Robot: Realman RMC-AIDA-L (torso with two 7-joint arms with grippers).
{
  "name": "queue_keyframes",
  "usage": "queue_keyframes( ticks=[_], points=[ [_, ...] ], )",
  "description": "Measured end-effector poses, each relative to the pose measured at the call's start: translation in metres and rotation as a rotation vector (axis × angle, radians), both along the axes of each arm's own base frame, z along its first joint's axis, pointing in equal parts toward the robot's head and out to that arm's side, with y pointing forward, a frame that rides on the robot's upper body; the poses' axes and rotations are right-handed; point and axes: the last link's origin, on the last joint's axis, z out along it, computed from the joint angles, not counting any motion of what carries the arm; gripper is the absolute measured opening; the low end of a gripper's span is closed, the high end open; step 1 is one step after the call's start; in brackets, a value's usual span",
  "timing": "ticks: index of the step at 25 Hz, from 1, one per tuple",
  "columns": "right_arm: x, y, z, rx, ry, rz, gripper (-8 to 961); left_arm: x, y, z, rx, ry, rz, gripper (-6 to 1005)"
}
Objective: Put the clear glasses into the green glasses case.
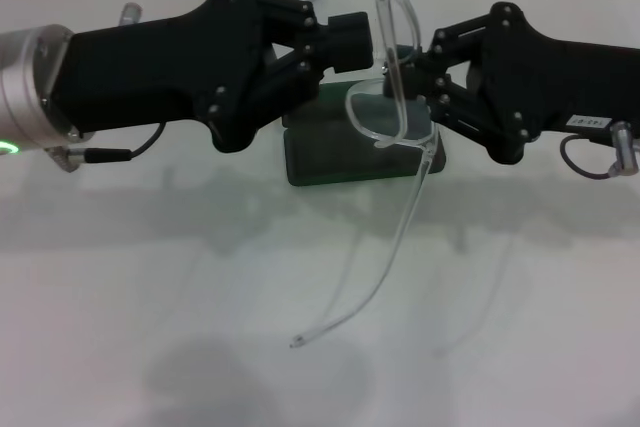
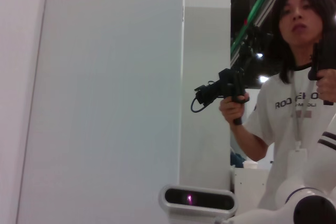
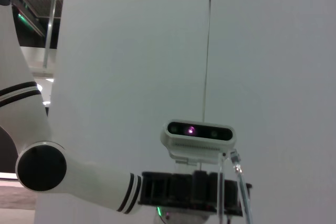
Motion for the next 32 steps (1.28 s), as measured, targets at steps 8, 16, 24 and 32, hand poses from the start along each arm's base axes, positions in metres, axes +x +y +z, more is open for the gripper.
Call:
queue_keyframes(
  ticks=[8,16,24,32],
  points=[
    [0.013,0.001,0.01,0.08,0.028,-0.044,70,-0.004,-0.003,0.008,-0.033,-0.003,0.006,56],
    [0.029,-0.002,0.03,0.218,0.167,-0.123,70,-0.007,-0.005,0.014,-0.03,-0.014,0.017,56],
    [0.041,-0.001,0.056,0.318,0.292,-0.195,70,-0.009,-0.007,0.022,-0.032,-0.012,-0.002,56],
    [0.048,-0.01,0.08,0.356,0.422,-0.202,70,-0.022,-0.011,0.034,-0.024,-0.024,0.028,55]
  ],
)
